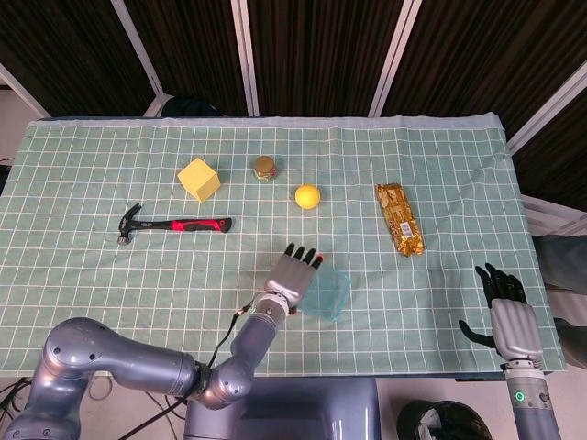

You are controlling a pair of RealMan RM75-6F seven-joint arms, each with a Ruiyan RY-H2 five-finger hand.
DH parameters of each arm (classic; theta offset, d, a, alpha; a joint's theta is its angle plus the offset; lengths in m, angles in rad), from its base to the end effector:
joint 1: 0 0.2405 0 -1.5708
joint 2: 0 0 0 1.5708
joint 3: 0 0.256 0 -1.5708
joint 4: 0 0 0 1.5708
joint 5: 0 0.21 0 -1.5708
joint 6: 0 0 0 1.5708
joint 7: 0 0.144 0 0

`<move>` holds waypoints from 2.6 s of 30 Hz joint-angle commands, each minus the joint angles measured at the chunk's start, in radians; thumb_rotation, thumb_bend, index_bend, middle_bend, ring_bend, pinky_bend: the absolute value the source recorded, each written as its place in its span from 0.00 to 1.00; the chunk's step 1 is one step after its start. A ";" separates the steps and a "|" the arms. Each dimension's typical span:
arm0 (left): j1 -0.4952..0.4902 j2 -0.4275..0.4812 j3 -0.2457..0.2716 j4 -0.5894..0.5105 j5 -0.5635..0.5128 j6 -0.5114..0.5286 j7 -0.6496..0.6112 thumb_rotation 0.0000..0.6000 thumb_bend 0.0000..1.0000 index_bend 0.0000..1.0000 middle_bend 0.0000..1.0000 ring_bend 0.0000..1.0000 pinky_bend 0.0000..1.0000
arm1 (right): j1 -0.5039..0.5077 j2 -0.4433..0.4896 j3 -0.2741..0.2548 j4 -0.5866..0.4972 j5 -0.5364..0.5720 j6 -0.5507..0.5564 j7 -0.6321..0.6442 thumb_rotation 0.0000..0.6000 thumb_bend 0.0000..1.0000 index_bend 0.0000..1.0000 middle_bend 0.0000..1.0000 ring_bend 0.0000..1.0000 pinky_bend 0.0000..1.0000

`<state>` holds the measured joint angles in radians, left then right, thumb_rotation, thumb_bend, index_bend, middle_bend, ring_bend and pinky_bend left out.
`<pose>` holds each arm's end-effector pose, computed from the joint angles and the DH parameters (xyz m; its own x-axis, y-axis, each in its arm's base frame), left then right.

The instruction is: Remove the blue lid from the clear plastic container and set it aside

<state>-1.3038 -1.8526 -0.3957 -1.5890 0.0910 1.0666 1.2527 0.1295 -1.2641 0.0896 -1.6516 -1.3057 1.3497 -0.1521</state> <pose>0.0383 0.3117 -0.1097 0.6896 0.4366 0.5777 0.7209 -0.4901 -0.4901 -0.3071 -0.1982 0.1031 0.3269 -0.1200 0.9374 -0.9336 0.1126 0.3401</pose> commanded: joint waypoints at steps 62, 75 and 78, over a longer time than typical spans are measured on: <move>0.110 0.155 0.287 0.058 0.589 -0.258 -0.488 1.00 0.10 0.10 0.23 0.22 0.42 | 0.268 -0.469 0.086 -0.135 0.082 -0.125 -0.405 1.00 0.34 0.00 0.00 0.00 0.00; 0.110 0.164 0.295 0.058 0.557 -0.244 -0.514 1.00 0.10 0.10 0.23 0.22 0.42 | 0.275 -0.530 0.065 -0.115 0.125 -0.101 -0.453 1.00 0.34 0.00 0.00 0.00 0.00; 0.114 0.159 0.306 0.064 0.556 -0.240 -0.516 1.00 0.10 0.10 0.23 0.22 0.42 | 0.274 -0.532 0.061 -0.112 0.133 -0.098 -0.452 1.00 0.34 0.00 0.00 0.00 0.00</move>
<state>-1.1925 -1.6906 -0.0956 -1.5284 0.6463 0.8250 0.7372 0.4038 -1.7955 0.1512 -1.7646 -1.1744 1.2504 -0.6050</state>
